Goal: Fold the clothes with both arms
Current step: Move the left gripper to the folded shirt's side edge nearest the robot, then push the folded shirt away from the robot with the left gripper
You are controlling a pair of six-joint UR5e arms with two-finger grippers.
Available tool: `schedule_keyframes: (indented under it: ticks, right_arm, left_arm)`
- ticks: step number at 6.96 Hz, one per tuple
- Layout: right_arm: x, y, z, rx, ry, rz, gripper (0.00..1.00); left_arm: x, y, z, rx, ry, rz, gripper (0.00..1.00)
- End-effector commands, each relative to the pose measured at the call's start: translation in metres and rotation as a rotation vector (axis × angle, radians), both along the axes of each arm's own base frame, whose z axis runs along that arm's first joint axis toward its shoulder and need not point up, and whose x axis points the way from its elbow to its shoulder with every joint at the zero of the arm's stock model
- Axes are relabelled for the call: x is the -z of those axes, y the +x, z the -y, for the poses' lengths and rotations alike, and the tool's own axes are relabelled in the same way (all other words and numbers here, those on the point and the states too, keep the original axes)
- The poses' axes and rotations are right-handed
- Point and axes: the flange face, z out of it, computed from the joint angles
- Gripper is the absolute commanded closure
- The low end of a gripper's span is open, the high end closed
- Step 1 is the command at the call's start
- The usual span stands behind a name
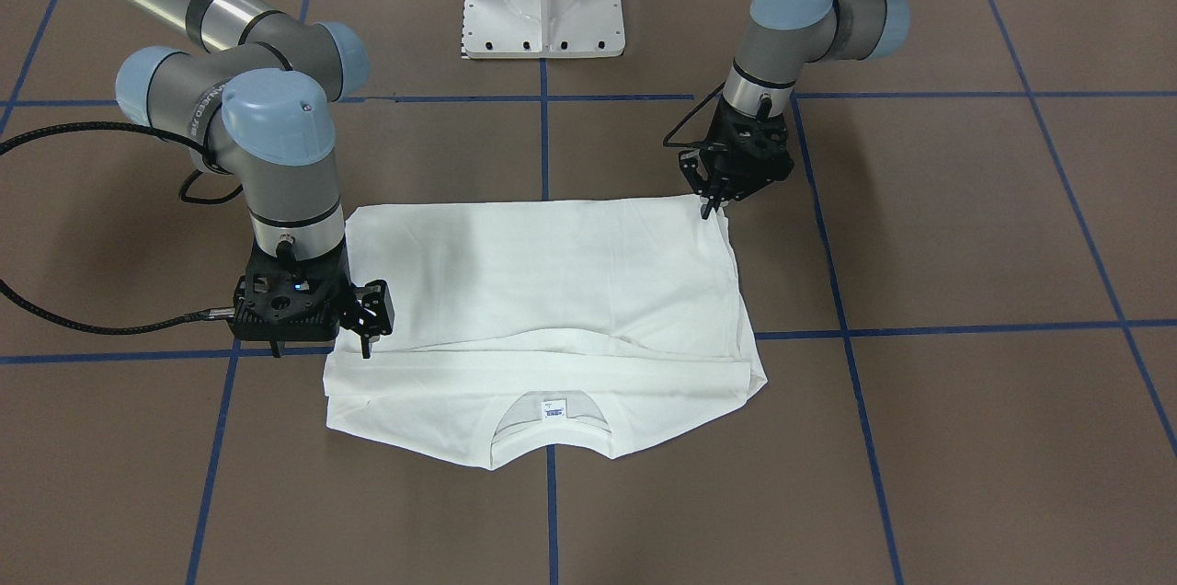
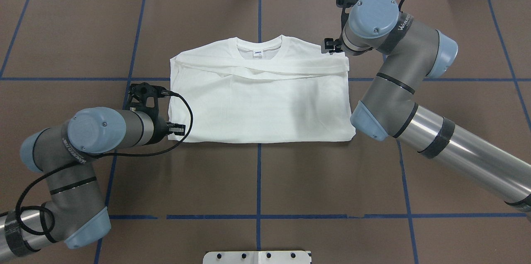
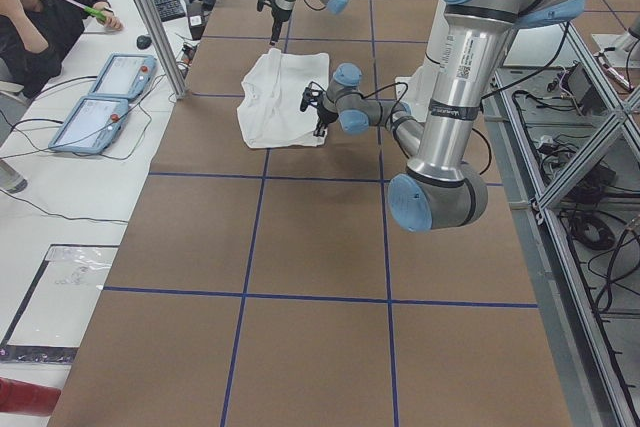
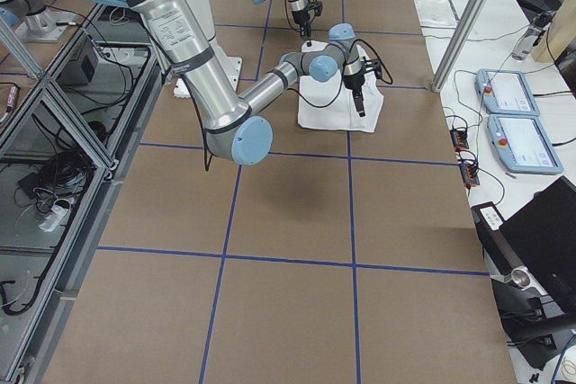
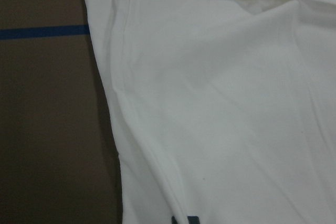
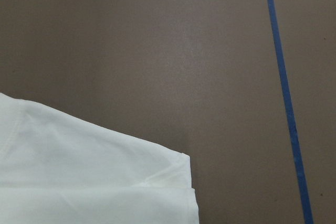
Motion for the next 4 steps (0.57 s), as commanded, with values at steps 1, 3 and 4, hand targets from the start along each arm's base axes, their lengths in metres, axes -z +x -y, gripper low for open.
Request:
schedule_keyframes:
  ticks: [1,3,4]
  right_arm:
    - [0.001,0.0,0.0,-0.003,0.002,0.003,0.0]
    - [0.002,-0.003,-0.002,-0.005,0.004,0.001,0.0]
    - [0.003,-0.005,-0.003,-0.008,0.008,0.0,0.0]
  left_arm:
    - [-0.042,-0.055,0.062,0.035,0.086,0.134,1.0]
    - [-0.087,-0.108,0.185,0.121,0.134,0.275,1.0]
    - [-0.102,-0.122,0.252,0.162,0.142,0.316,1.0]
